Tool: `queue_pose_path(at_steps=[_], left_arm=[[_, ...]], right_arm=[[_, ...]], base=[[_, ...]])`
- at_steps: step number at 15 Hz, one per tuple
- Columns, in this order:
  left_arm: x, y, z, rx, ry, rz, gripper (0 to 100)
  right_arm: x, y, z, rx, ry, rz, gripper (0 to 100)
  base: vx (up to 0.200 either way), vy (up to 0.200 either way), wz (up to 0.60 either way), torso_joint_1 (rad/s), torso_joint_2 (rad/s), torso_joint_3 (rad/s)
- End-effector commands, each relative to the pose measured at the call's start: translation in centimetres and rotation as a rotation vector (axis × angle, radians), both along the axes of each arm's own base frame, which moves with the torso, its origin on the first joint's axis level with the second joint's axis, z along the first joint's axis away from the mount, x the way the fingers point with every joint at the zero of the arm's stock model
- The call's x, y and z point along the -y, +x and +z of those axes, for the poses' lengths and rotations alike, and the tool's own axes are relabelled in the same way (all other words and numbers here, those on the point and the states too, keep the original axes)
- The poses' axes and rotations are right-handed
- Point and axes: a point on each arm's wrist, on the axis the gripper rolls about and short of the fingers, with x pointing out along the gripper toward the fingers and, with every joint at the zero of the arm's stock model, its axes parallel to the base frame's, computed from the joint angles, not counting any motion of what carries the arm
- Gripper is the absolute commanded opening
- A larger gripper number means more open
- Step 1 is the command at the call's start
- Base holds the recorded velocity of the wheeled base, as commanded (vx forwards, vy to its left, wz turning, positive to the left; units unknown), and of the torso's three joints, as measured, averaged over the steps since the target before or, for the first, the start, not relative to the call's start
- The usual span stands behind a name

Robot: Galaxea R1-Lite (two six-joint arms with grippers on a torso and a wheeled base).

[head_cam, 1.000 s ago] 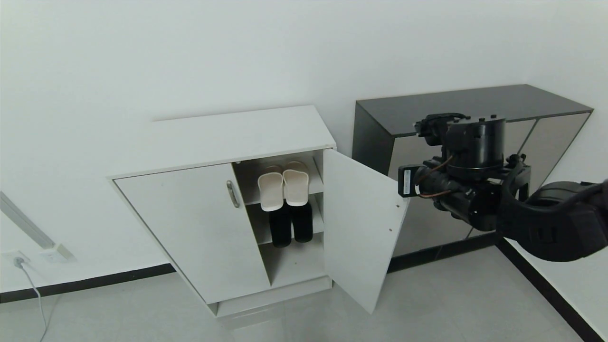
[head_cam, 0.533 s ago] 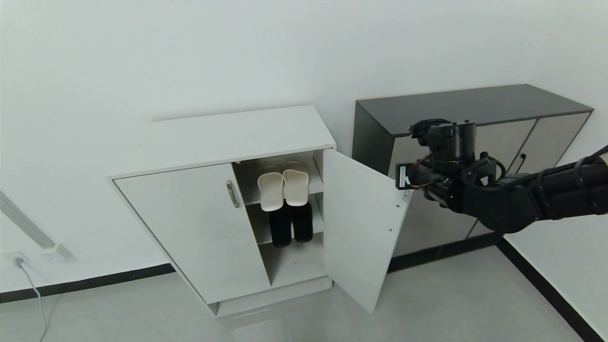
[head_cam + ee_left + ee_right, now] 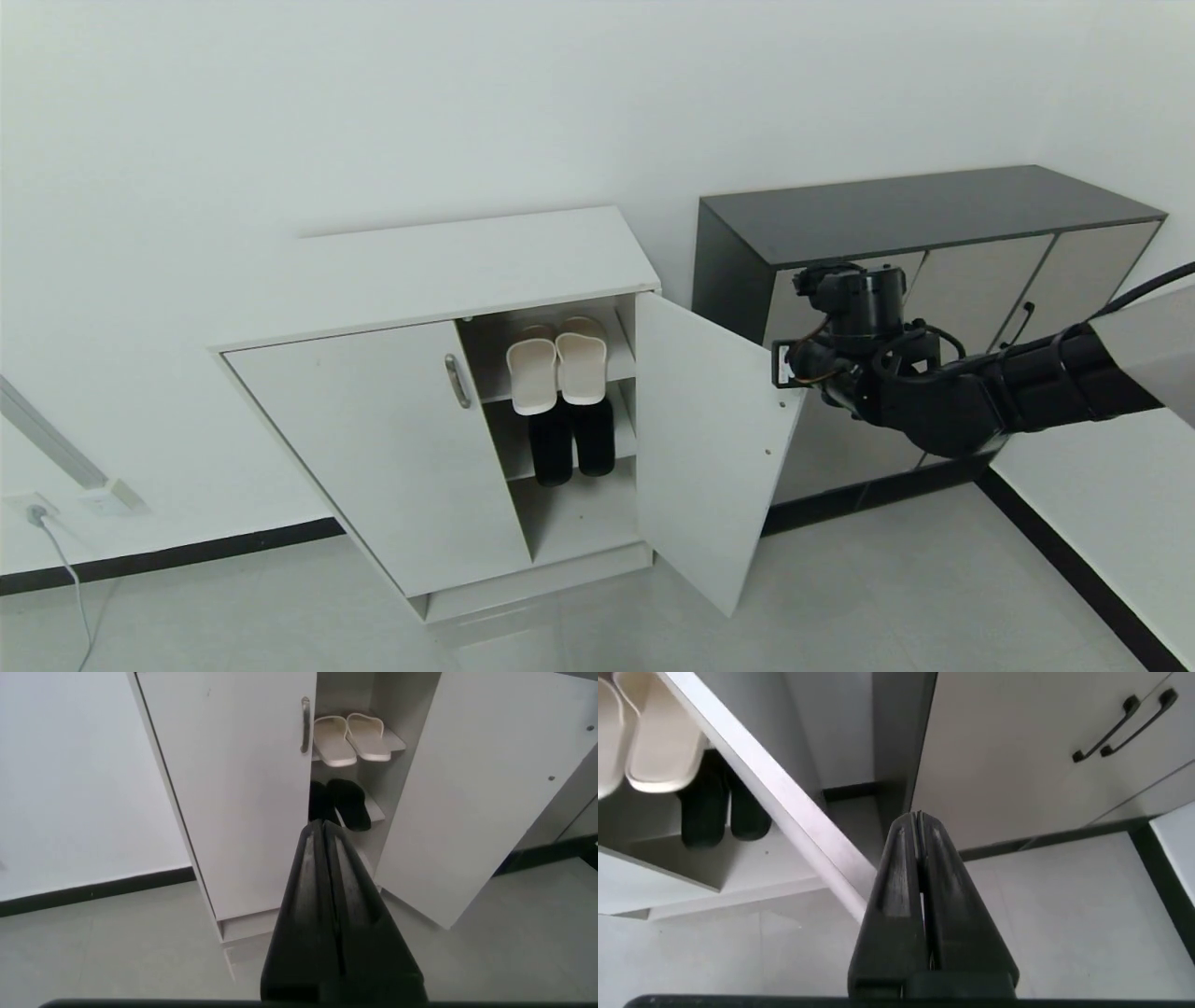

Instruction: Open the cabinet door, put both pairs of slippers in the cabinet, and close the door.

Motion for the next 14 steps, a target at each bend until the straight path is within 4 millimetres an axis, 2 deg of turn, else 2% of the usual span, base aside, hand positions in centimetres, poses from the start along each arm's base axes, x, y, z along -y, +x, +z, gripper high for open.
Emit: queue_pose_path(at_steps=[1,4,7,11,14], left_arm=[[0.0,0.0,0.0,0.0,0.0,0.001,0],[0.0,0.0,0.0,0.0,0.0,0.001,0],[0.0,0.0,0.0,0.0,0.0,0.001,0],[0.0,0.0,0.0,0.0,0.0,0.001,0],[0.0,0.0,0.0,0.0,0.0,0.001,0]], right_arm=[[-0.1,0.0,-0.4,-0.01,-0.005,0.002,0],[-0.5,-0.7,0.0,-0.023,-0.009,0.018,0],[-1.6,-2.6,-0.1,-0.037,-0.017,0.064,0],[-5.2,-6.5,-0.8,-0.074,-0.002,0.176,0],[-6.7,-8.5,-0.5,-0.06,0.004,0.241,0]], base=[[0.0,0.0,0.0,0.0,0.0,0.0],[0.0,0.0,0.0,0.0,0.0,0.0],[0.0,0.0,0.0,0.0,0.0,0.0],[0.0,0.0,0.0,0.0,0.0,0.0],[0.0,0.0,0.0,0.0,0.0,0.0]])
